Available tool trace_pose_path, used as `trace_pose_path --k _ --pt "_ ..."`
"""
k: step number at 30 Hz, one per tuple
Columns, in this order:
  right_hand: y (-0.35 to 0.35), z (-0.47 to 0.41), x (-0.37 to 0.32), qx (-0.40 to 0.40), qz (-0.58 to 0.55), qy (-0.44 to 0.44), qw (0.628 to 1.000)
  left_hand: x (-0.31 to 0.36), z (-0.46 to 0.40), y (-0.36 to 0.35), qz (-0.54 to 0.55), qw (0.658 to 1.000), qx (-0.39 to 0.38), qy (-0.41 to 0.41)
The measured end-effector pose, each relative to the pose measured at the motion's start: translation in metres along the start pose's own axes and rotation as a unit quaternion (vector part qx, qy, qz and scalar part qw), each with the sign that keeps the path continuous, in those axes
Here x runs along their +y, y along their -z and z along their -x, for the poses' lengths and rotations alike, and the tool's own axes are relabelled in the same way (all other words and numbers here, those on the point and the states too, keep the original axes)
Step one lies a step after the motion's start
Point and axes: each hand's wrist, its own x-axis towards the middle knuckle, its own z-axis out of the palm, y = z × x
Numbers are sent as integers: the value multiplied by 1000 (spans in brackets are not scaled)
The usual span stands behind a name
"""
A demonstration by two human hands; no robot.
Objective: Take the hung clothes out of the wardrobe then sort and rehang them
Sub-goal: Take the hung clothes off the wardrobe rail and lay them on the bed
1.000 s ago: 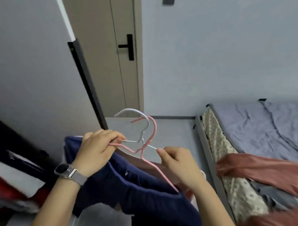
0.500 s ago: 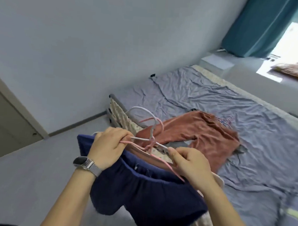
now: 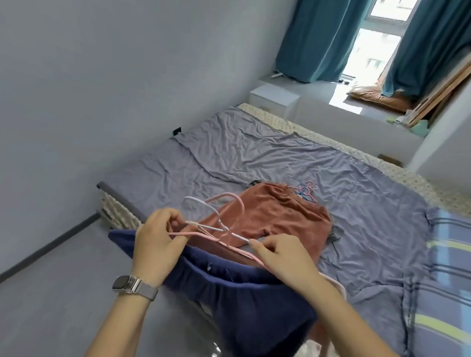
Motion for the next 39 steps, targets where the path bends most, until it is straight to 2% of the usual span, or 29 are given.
trace_pose_path --k 4,9,13,15,17,22,24,29,35,37,39 --pt "4 -64 7 51 43 -17 998 -13 -56 -3 23 999 -25 -16" --pt "48 -134 36 101 79 -49 990 -25 -110 -15 23 996 -72 -49" --pt "99 -178 61 151 56 -54 985 -10 -149 -39 23 994 -87 -63" --pt "128 -208 78 154 4 -65 986 1 -174 -59 33 992 -98 -74" --pt "148 -237 97 117 -61 -90 987 14 -197 -84 38 990 -110 -80" --pt "136 -291 183 49 -25 -127 990 28 -220 -172 -4 989 -118 -90" --pt "125 -309 230 -6 -9 -129 992 30 -221 -213 -26 991 -107 -73" --pt "104 -373 359 -74 48 -137 987 50 -225 -314 -81 992 -99 -19" --pt "95 -440 431 -193 180 -106 959 69 -246 -410 -114 986 -117 6" --pt "87 -459 459 -207 174 -100 958 72 -251 -433 -136 984 -119 1" --pt "74 -475 488 -186 156 -124 962 76 -257 -451 -162 980 -113 6"
